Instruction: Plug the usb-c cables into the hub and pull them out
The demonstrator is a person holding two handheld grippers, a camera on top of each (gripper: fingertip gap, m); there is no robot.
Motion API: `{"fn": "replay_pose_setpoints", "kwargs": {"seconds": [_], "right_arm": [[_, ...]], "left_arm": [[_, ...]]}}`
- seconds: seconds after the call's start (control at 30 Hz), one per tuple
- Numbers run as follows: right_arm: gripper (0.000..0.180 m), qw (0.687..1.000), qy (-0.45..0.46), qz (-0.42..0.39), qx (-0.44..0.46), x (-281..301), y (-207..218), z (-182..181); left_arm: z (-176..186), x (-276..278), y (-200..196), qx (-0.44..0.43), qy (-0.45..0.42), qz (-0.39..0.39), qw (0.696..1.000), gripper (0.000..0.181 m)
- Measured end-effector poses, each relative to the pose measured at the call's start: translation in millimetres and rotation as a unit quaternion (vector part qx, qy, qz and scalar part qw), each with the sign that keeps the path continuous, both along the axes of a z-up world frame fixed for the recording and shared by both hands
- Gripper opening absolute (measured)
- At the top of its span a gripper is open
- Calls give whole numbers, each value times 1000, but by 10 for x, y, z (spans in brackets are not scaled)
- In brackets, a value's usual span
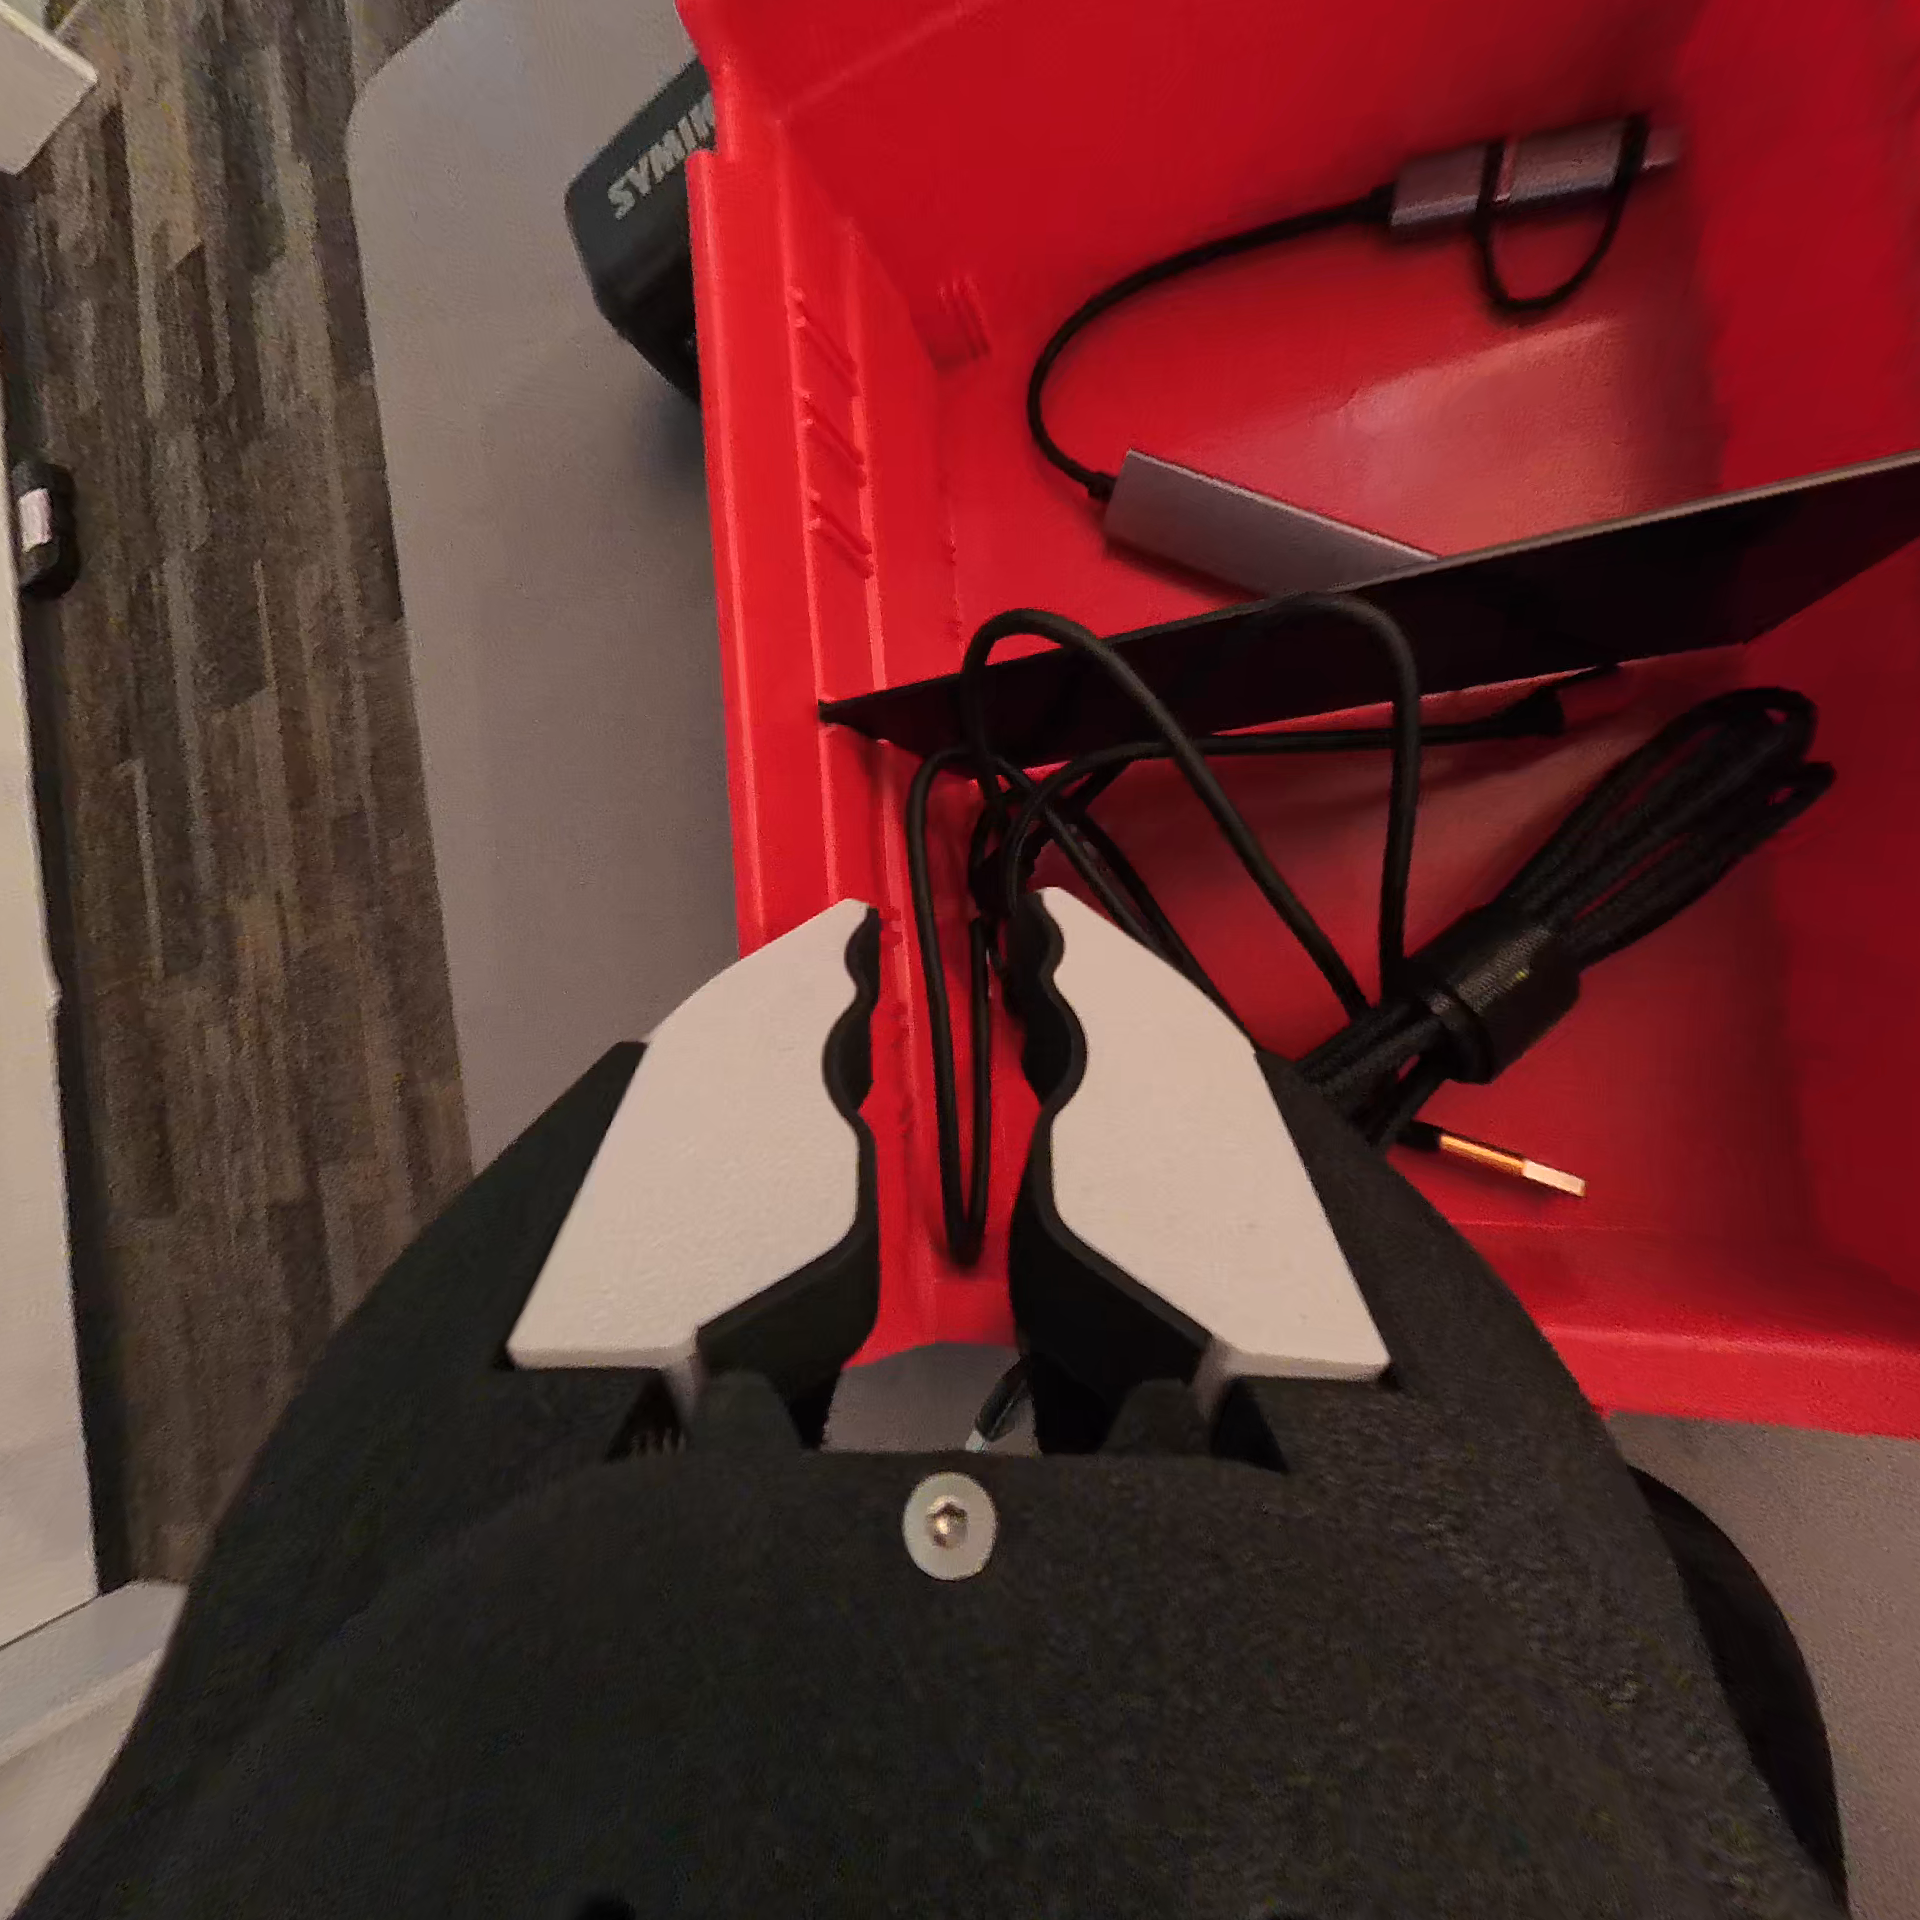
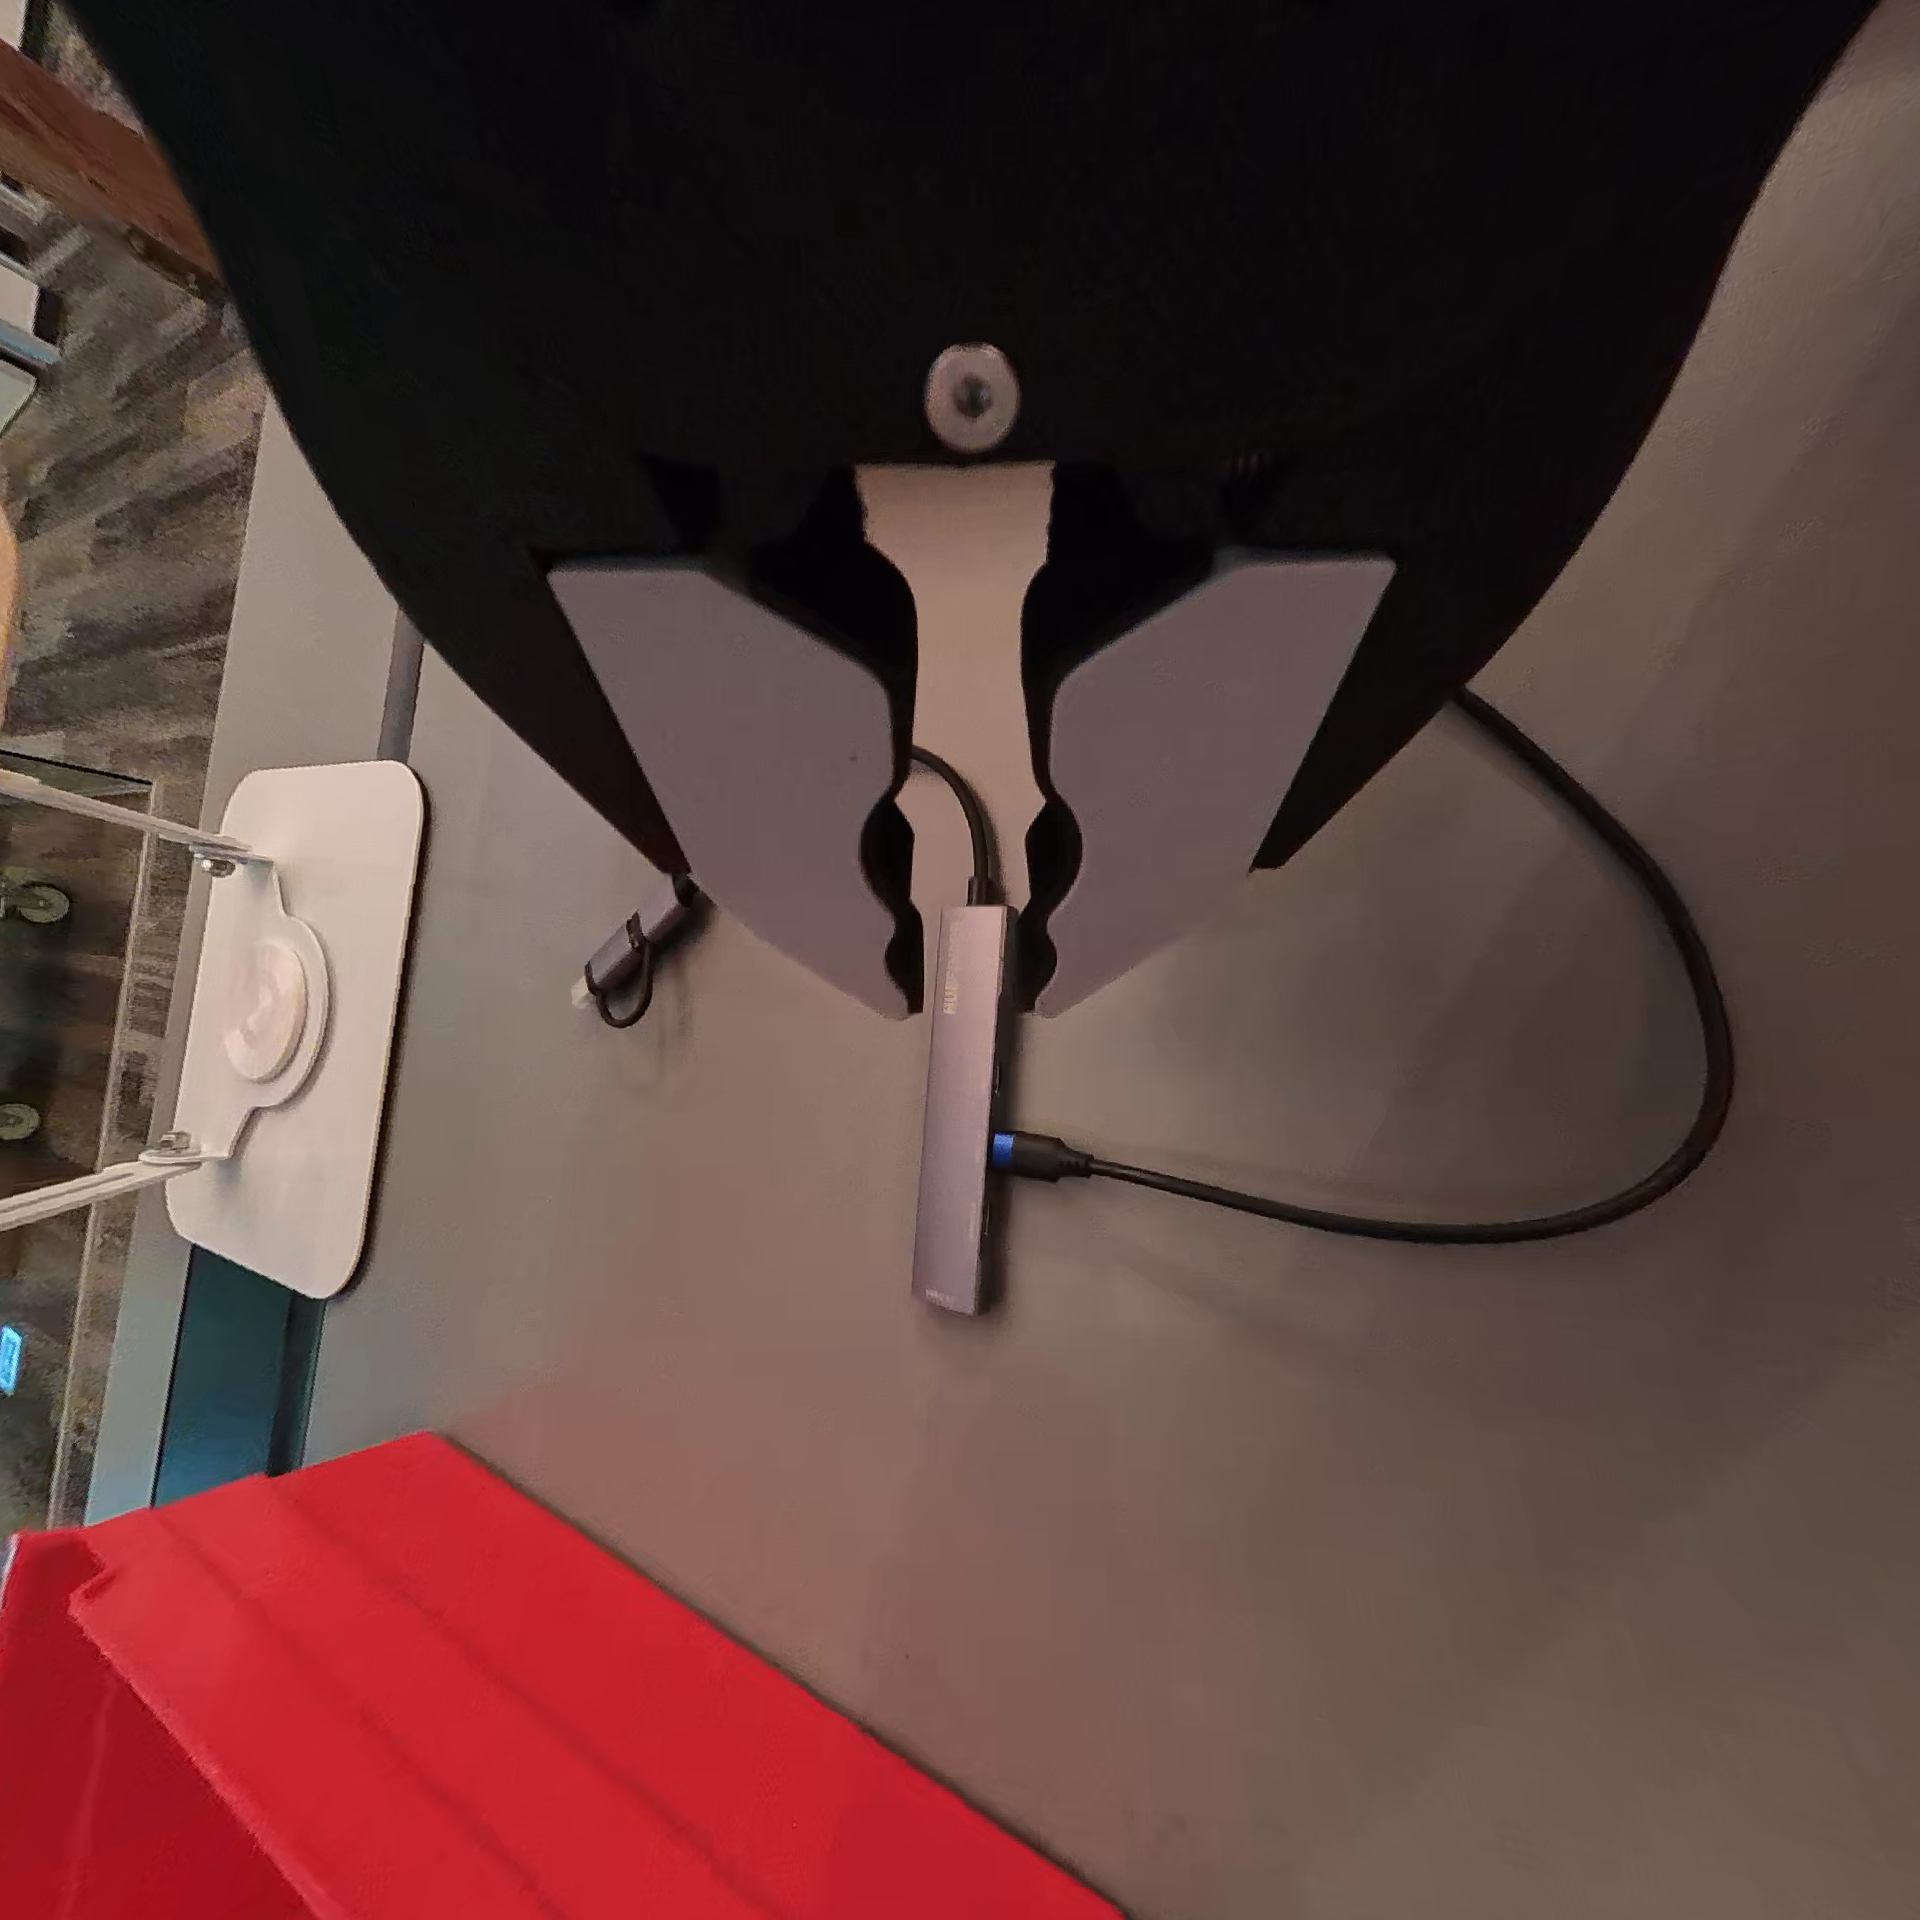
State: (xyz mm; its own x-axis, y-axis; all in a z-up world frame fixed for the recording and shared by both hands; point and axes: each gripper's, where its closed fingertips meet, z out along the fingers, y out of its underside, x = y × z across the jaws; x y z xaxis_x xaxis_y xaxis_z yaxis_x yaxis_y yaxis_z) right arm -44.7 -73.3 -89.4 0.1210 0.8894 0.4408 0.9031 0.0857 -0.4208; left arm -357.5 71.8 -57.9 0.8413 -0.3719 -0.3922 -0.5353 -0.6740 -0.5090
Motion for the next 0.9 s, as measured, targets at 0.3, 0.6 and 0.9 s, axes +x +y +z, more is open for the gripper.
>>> {"fn": "replay_pose_setpoints", "kwargs": {"seconds": [0.3, 0.6, 0.9], "right_arm": [[18, 1000, -3, 1, -2, 14, -12, 9], [18, 1000, -4, 5, -2, 13, -15, 10], [13, 1000, -5, 10, 1, -3, -31, 27]], "left_arm": [[-258, 62, 187, -21, -17, 6, 1000, 27], [-382, 117, 326, 8, 103, -76, 992, 28], [-337, 178, 298, 20, 91, -106, 990, 7]]}}
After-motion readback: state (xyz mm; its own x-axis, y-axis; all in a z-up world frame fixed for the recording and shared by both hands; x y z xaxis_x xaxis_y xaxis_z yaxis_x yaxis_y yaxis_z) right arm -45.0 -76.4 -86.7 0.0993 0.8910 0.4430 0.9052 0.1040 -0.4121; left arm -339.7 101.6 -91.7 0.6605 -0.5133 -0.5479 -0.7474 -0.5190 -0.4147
